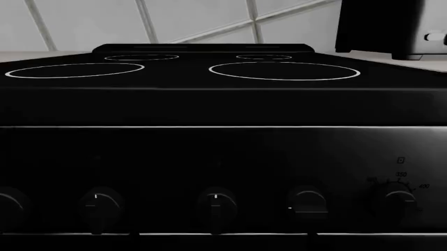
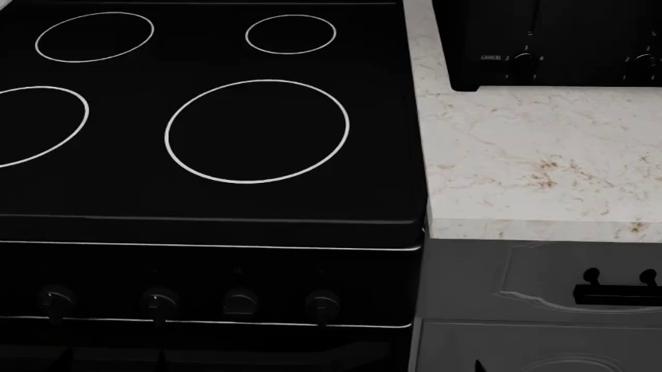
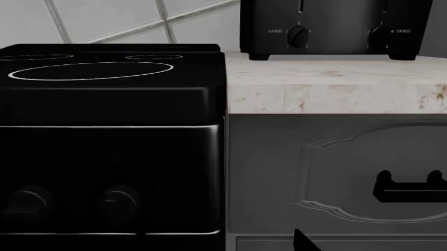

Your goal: Press the start button on the microwave

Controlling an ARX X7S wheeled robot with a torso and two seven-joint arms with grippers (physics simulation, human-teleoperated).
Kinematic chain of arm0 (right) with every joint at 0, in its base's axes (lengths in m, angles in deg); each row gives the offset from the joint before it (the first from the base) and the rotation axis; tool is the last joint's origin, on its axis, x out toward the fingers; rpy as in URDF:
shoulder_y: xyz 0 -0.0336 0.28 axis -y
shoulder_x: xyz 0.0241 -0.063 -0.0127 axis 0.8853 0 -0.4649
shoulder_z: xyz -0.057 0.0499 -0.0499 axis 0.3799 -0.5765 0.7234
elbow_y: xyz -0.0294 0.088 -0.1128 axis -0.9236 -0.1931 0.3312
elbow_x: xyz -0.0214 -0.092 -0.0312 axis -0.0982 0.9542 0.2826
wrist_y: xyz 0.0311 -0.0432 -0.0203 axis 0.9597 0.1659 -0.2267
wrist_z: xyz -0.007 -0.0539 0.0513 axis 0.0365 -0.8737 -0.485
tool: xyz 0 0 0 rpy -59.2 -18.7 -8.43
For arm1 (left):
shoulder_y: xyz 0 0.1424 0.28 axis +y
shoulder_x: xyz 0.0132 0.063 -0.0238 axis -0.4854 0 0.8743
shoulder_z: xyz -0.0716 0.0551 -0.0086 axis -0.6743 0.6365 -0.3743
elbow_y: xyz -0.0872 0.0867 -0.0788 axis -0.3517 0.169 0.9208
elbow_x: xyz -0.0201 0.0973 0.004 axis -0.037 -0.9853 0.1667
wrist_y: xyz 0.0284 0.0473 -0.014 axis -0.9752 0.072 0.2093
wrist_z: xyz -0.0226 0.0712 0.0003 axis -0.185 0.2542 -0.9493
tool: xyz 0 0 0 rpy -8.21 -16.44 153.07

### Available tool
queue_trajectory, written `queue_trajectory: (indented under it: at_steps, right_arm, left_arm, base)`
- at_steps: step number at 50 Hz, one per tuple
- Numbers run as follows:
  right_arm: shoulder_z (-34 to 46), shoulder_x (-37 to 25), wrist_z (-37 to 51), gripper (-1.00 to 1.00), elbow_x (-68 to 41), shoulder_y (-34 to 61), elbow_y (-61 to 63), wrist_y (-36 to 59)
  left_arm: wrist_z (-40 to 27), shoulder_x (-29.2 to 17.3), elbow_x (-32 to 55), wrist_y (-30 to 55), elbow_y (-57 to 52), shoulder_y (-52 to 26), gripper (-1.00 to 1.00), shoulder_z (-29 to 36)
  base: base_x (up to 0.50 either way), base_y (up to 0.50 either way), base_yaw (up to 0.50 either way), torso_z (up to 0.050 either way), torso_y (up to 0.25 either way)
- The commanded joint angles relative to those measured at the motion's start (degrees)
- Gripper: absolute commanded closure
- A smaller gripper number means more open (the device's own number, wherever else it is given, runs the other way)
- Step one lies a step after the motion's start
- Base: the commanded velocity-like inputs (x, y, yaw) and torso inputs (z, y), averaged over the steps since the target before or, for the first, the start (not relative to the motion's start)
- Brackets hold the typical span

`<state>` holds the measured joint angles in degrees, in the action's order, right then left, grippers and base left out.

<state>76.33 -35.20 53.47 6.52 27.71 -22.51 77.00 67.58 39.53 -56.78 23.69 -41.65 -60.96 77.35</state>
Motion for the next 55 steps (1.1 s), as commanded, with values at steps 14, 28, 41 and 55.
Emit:
queue_trajectory:
  at_steps: [14,28,41,55]
  right_arm:
    - [4.0,-3.7,4.8,-1.00,-3.1,-1.2,2.3,-0.3]
    - [6.1,-5.8,7.0,-1.00,-1.1,-3.3,18.5,4.9]
    - [6.5,-7.1,8.3,-1.00,0.4,1.6,32.5,19.3]
    - [5.5,-9.7,4.1,-1.00,-5.9,16.2,38.2,41.1]
  left_arm:
    - [-3.0,-2.8,3.0,-0.7,0.0,0.2,-1.00,3.0]
    - [-5.6,-4.8,3.9,6.6,-17.8,2.8,-1.00,4.0]
    - [-7.4,-6.1,6.0,20.3,-28.2,-3.2,-1.00,3.5]
    - [-9.0,-8.2,13.6,46.2,-30.7,-22.3,-1.00,1.3]
  base:
    - [0.00,0.00,0.00,0.000,0.000]
    - [0.00,0.00,0.00,0.000,0.000]
    - [0.00,0.00,0.00,0.000,0.000]
    - [0.00,0.00,0.00,0.000,0.000]
